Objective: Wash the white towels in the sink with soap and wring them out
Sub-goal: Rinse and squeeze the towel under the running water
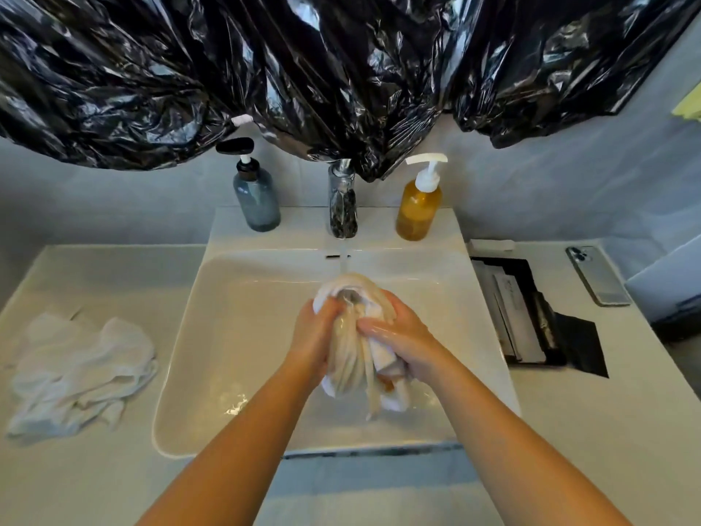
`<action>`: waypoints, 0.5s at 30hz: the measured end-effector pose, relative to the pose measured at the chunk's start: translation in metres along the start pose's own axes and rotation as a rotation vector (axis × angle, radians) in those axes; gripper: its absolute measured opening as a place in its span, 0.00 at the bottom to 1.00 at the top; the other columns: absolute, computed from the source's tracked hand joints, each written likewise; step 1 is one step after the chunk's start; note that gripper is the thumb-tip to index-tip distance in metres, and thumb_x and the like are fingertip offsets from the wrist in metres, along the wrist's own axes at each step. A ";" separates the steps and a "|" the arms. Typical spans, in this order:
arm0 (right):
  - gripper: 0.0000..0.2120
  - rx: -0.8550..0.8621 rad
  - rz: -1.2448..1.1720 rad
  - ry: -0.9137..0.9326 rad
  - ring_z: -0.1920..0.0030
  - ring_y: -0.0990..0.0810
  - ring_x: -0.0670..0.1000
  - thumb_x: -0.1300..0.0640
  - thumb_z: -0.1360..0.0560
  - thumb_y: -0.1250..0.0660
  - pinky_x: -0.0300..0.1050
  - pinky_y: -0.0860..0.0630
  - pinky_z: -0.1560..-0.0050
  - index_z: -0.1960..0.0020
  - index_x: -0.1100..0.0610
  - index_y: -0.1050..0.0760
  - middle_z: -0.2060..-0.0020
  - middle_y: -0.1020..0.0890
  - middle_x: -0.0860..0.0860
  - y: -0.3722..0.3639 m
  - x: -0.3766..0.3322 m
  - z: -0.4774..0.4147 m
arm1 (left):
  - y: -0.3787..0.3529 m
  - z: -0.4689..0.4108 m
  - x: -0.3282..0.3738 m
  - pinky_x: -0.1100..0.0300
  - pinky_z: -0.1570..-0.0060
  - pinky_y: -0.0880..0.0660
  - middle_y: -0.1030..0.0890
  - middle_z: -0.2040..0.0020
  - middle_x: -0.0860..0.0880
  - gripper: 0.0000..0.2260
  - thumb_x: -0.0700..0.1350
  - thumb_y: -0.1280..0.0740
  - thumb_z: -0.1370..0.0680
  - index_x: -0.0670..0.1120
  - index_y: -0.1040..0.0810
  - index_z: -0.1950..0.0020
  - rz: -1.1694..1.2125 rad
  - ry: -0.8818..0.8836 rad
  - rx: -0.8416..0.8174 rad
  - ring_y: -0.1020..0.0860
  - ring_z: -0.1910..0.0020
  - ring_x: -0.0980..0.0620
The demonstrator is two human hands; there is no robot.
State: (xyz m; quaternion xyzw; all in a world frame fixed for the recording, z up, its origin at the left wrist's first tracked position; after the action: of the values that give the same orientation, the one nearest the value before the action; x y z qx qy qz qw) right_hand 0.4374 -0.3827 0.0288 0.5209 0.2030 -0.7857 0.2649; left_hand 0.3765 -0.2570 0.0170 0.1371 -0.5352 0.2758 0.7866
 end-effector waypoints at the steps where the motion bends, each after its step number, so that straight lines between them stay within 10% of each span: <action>1: 0.22 0.068 0.001 -0.019 0.43 0.17 0.48 0.58 0.28 0.24 0.46 0.20 0.43 0.39 0.44 0.25 0.44 0.17 0.47 0.004 0.008 -0.007 | 0.003 -0.002 -0.002 0.47 0.49 0.20 0.16 0.50 0.48 0.13 0.51 0.34 0.25 0.48 0.22 0.43 -0.103 -0.052 0.020 0.18 0.52 0.50; 5: 0.17 0.232 -0.145 -0.083 0.46 0.16 0.51 0.52 0.29 0.24 0.57 0.21 0.40 0.42 0.46 0.22 0.48 0.15 0.49 0.009 0.033 -0.033 | 0.000 -0.009 0.004 0.75 0.53 0.29 0.29 0.43 0.70 0.25 0.62 0.40 0.22 0.59 0.41 0.26 -0.389 -0.260 -0.030 0.25 0.49 0.70; 11: 0.21 0.283 -0.336 -0.223 0.48 0.16 0.54 0.34 0.25 0.38 0.53 0.21 0.42 0.45 0.48 0.19 0.47 0.15 0.55 -0.017 0.046 -0.073 | 0.000 -0.034 -0.006 0.58 0.54 0.26 0.22 0.47 0.55 0.27 0.66 0.50 0.22 0.62 0.48 0.24 -0.392 -0.203 0.085 0.21 0.52 0.55; 15: 0.15 0.363 -0.081 -0.094 0.46 0.20 0.50 0.42 0.19 0.43 0.42 0.25 0.51 0.43 0.47 0.22 0.46 0.17 0.50 -0.017 0.032 -0.093 | 0.007 -0.045 -0.010 0.56 0.59 0.23 0.18 0.52 0.49 0.24 0.62 0.46 0.20 0.59 0.46 0.26 -0.447 -0.182 0.248 0.19 0.57 0.51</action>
State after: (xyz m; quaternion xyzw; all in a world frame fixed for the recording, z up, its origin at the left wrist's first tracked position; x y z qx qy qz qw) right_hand 0.4826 -0.3210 -0.0348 0.5143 0.0663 -0.8428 0.1441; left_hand 0.4038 -0.2312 -0.0102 0.3714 -0.5225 0.1452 0.7536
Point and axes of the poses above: each hand's wrist, its own z-axis away from the middle knuckle, its own y-axis out of the back of the hand, x = y × z, the point moved 10 cm from there along -z, towards the middle knuckle
